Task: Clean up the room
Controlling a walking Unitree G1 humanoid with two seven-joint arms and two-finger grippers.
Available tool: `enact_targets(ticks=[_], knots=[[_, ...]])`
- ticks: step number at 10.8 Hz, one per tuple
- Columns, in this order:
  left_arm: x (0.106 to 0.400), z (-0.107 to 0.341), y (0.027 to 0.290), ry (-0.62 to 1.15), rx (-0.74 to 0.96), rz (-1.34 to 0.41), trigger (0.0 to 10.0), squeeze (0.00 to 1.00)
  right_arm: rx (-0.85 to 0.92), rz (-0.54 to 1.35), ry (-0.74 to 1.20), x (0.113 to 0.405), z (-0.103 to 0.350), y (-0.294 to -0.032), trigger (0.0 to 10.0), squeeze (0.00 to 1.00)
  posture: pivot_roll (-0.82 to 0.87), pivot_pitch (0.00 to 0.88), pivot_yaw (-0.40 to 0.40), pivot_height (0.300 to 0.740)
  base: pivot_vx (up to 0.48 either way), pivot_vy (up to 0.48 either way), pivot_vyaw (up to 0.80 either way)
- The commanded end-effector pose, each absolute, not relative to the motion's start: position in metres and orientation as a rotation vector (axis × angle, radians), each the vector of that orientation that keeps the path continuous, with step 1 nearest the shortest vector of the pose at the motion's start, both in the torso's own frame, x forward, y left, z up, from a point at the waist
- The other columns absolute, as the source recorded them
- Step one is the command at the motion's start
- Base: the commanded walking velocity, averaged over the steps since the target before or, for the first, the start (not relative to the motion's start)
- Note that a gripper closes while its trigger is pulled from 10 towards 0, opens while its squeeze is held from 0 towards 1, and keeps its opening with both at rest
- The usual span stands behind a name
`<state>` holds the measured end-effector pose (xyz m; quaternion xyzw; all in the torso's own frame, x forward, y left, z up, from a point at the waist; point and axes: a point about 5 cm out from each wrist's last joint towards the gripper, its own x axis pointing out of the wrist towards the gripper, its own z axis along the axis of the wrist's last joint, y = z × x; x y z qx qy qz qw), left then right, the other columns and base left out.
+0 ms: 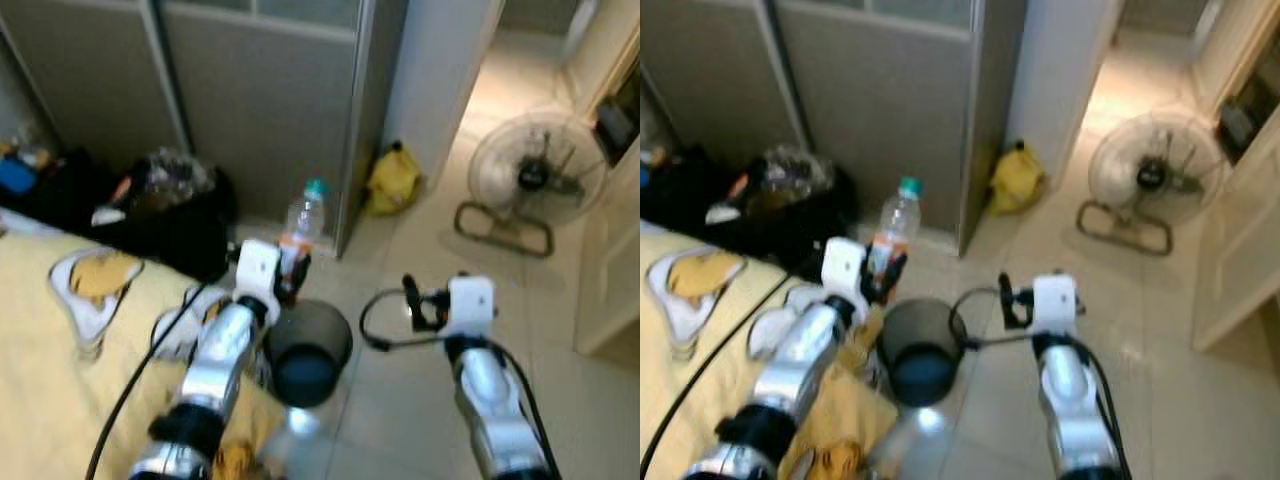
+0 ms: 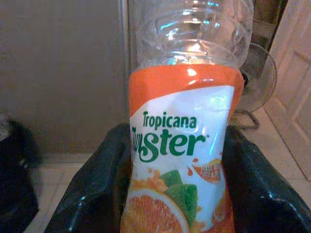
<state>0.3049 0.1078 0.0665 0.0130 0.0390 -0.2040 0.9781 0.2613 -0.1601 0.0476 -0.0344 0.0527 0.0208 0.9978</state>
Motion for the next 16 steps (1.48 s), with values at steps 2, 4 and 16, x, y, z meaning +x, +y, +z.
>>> enact_targets(ticks=[2, 4, 16], knots=[[0.308, 0.066, 0.096, 0.089, 0.022, -0.43, 10.0, 0.0, -0.086, 0.033, 0.127, 0.255, 0.043, -0.169, 10.0, 0.0, -0.01, 0.0, 0.003, 0.74, 0.472, 0.0, 0.0], [0.315, 0.06, 0.094, 0.116, 0.107, -0.41, 10.0, 0.0, -0.08, 0.047, 0.145, 0.252, 0.04, -0.166, 10.0, 0.0, -0.01, 0.0, -0.001, 0.74, 0.467, 0.0, 0.0], [0.302, 0.031, 0.147, 0.256, 0.159, -0.22, 10.0, 0.0, -0.006, 0.062, 0.133, 0.257, 0.05, -0.157, 10.0, 0.0, 0.04, 0.0, -0.005, 0.74, 0.04, 0.0, 0.0]])
